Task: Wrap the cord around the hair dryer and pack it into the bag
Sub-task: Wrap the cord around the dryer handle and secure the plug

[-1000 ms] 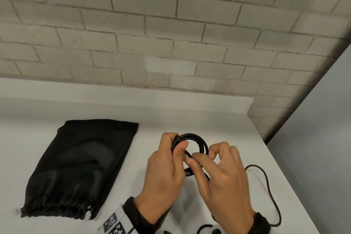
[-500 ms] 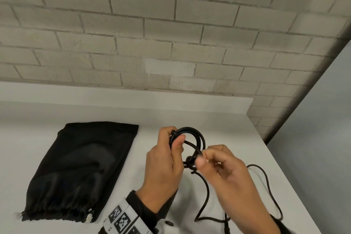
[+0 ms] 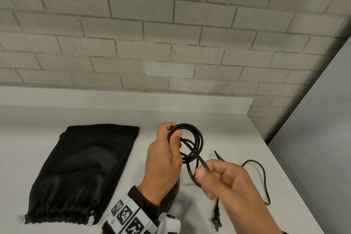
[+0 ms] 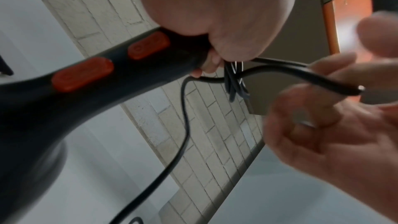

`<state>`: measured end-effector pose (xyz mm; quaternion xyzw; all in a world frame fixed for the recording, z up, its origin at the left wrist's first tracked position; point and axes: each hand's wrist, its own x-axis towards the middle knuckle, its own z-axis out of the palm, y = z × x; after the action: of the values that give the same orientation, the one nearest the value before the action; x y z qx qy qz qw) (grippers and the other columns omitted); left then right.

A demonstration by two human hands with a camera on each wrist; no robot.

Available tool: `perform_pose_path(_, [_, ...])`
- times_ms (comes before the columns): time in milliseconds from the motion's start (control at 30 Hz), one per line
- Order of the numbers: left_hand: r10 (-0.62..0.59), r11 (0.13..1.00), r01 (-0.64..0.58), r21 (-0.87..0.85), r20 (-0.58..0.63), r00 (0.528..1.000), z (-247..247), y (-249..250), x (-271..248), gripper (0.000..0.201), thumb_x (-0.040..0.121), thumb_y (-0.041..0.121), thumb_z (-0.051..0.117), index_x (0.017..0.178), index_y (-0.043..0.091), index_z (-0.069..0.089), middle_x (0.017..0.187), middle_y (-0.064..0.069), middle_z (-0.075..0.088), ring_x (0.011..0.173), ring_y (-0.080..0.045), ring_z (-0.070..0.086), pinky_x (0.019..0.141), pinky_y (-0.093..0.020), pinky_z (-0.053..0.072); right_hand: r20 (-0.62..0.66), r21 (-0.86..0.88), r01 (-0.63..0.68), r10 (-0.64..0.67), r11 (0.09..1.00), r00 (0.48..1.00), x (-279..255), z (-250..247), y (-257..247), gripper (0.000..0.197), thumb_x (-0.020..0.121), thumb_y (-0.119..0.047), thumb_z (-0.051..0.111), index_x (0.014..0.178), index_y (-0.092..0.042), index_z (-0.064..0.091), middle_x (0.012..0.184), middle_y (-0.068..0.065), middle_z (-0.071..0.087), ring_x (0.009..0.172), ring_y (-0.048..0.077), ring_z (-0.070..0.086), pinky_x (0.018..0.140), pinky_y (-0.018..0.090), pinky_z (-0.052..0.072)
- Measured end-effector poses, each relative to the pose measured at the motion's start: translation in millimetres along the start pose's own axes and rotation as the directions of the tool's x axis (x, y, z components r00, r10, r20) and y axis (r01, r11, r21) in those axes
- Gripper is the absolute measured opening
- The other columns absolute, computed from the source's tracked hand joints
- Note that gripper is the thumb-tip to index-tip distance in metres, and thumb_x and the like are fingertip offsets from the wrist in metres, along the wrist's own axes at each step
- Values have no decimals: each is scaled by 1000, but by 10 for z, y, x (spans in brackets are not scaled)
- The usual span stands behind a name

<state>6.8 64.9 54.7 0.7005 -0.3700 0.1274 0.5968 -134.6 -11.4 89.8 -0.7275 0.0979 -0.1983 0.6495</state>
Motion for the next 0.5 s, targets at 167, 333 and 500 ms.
perform_pose_path(167, [11, 1000, -10, -29, 18, 1000, -12, -56, 6, 7, 101, 41, 36, 98, 40, 42, 76, 6, 59, 51, -14, 53, 42, -22, 40, 13, -45, 130, -130, 990, 991, -160, 50, 210, 22, 70, -11, 76, 88, -21, 72, 77, 2, 73, 91, 26, 70, 90, 26, 50])
perform_pose_path(333, [57, 998, -56, -32, 43, 997, 3, -25, -39, 9, 98, 46, 34, 101, 43, 42, 75, 15, 56, 53, -14, 50, 44, -25, 40, 80, 108, -117, 108, 987, 991, -234, -142, 136, 43, 60, -45, 89, 72, -12, 64, 44, 13, 38, 40, 25, 33, 43, 28, 36])
perform_pose_path(500, [7, 999, -6, -39, 27, 1000, 15, -89, 9, 10, 100, 46, 34, 101, 47, 44, 72, 6, 56, 50, -14, 49, 44, -27, 41, 383, 40, -138, 112, 990, 917, -316, -411, 22, 24, 71, -31, 80, 67, -18, 60, 56, 4, 56, 54, 17, 54, 54, 28, 35])
